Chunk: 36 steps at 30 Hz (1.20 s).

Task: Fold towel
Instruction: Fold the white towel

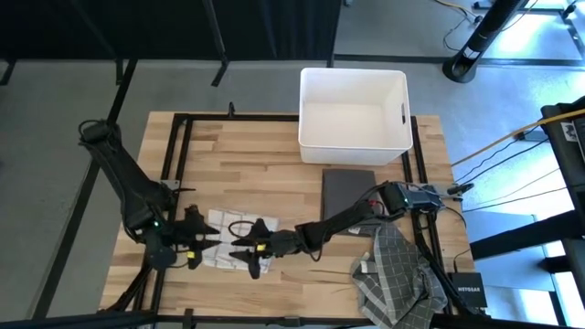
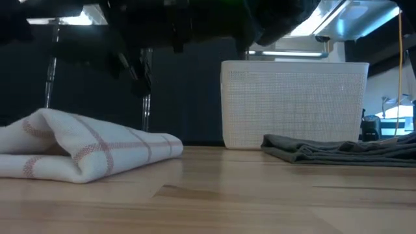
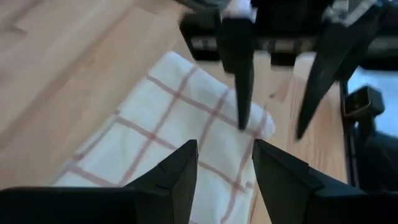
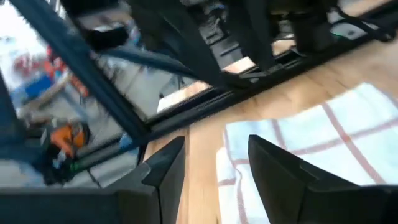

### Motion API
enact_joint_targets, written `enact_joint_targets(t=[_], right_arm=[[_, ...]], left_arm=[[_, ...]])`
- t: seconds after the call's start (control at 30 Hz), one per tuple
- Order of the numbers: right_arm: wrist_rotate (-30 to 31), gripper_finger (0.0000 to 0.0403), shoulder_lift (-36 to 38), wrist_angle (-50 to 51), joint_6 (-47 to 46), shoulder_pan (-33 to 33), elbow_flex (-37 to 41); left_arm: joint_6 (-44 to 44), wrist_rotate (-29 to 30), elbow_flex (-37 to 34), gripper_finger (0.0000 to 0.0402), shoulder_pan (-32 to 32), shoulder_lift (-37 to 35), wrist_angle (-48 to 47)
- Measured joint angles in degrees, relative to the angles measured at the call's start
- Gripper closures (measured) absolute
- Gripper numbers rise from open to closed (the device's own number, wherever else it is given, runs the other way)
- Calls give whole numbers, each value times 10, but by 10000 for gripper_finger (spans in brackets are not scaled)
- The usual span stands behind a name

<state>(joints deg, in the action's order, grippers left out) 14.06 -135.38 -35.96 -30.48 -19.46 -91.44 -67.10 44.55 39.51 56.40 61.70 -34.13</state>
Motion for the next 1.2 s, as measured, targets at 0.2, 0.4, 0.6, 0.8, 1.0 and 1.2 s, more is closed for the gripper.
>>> enact_joint_targets(t=[0.2, 0.4, 0.6, 0.8, 1.0, 1.2], right_arm=[[-25, 226, 4, 93, 70, -1, 0], [-37, 226, 3, 243, 99, -7, 0], [-28, 226, 5, 352, 143, -20, -2], [-23, 226, 8, 375, 153, -23, -5], [-36, 226, 9, 419, 151, -23, -69], [-35, 226, 17, 459, 138, -24, -123]], left_arm=[[-2, -2, -40, 254, -5, 74, 79], [-70, -76, -56, 254, -5, 158, 91], [-110, -153, -55, 254, 5, 219, 93], [-146, -151, -54, 254, 13, 224, 105], [-82, -135, -23, 254, 9, 205, 130], [15, -43, -3, 254, 0, 194, 156]])
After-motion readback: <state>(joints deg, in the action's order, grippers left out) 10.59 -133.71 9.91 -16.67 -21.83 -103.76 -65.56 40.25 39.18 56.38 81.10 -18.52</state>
